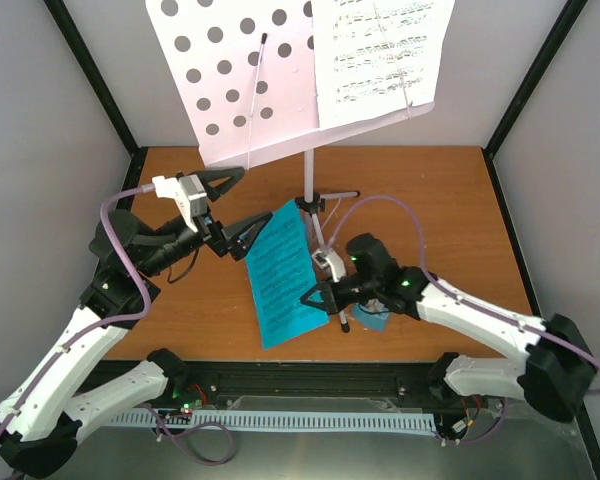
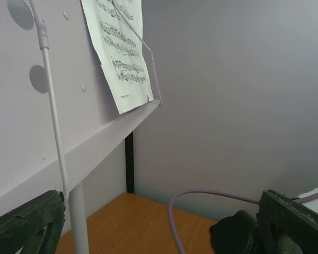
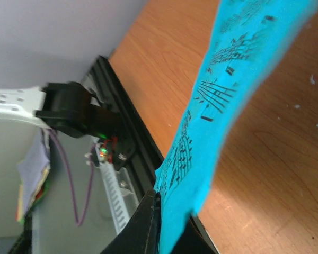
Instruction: Pack up the instrument practice props
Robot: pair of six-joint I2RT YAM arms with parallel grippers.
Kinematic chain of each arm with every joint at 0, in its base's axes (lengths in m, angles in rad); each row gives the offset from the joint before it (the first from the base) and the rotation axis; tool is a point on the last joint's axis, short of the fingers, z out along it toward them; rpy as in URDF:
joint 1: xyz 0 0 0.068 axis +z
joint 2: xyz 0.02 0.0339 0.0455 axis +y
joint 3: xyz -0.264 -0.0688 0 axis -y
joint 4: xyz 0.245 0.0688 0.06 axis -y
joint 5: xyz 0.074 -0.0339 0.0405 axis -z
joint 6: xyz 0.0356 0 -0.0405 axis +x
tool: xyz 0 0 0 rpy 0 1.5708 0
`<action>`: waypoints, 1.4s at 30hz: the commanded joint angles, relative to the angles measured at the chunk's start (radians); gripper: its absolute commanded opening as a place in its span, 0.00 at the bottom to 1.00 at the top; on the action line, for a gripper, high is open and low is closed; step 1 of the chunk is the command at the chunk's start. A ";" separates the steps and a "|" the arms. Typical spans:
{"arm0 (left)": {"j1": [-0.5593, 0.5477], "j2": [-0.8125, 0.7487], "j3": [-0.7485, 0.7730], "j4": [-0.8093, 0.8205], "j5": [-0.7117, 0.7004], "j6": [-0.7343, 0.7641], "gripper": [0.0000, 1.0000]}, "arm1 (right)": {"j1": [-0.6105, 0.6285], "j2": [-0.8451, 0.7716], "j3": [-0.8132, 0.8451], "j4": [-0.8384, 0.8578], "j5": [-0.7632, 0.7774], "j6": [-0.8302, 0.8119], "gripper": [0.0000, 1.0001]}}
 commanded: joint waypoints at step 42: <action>-0.006 -0.018 -0.290 0.024 -0.067 -0.262 1.00 | 0.207 0.049 0.272 -0.270 0.669 -0.081 0.94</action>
